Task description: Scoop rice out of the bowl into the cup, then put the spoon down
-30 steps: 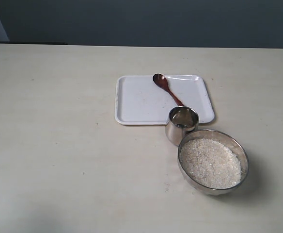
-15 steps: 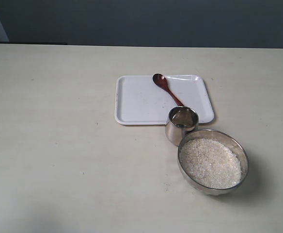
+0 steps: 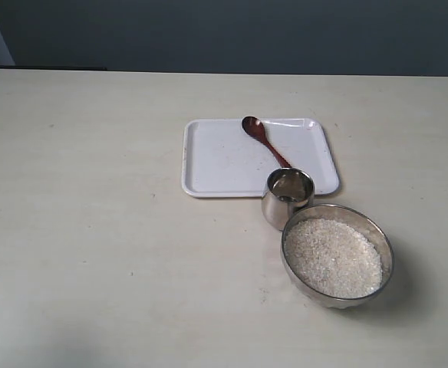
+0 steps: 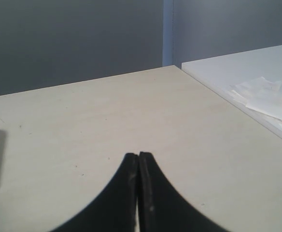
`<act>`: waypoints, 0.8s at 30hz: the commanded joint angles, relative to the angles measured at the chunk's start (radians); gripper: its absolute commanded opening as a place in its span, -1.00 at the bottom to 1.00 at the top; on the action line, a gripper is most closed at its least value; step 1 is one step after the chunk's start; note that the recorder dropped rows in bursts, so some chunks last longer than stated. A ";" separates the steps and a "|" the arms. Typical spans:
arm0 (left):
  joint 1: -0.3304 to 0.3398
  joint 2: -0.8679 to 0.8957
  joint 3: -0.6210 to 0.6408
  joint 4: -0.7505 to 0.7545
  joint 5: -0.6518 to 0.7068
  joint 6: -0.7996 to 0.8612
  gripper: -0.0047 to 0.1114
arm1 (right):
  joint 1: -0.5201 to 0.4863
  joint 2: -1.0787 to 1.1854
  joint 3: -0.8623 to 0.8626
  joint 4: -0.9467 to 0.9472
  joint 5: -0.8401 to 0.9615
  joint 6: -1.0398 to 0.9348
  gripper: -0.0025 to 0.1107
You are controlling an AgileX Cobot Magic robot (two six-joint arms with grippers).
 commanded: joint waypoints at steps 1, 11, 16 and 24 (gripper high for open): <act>-0.005 -0.005 -0.002 0.003 -0.014 -0.004 -0.91 | -0.005 -0.006 0.002 -0.006 -0.014 -0.002 -0.97; 0.028 -0.005 -0.002 0.003 -0.014 -0.004 -0.91 | -0.005 -0.006 0.002 -0.006 -0.018 -0.002 -0.97; 0.067 -0.005 -0.002 0.003 -0.014 -0.004 -0.91 | -0.005 -0.006 0.002 -0.006 -0.018 -0.002 -0.97; 0.068 -0.005 -0.002 0.003 -0.014 -0.004 -0.91 | -0.005 -0.006 0.002 -0.006 -0.018 -0.002 -0.97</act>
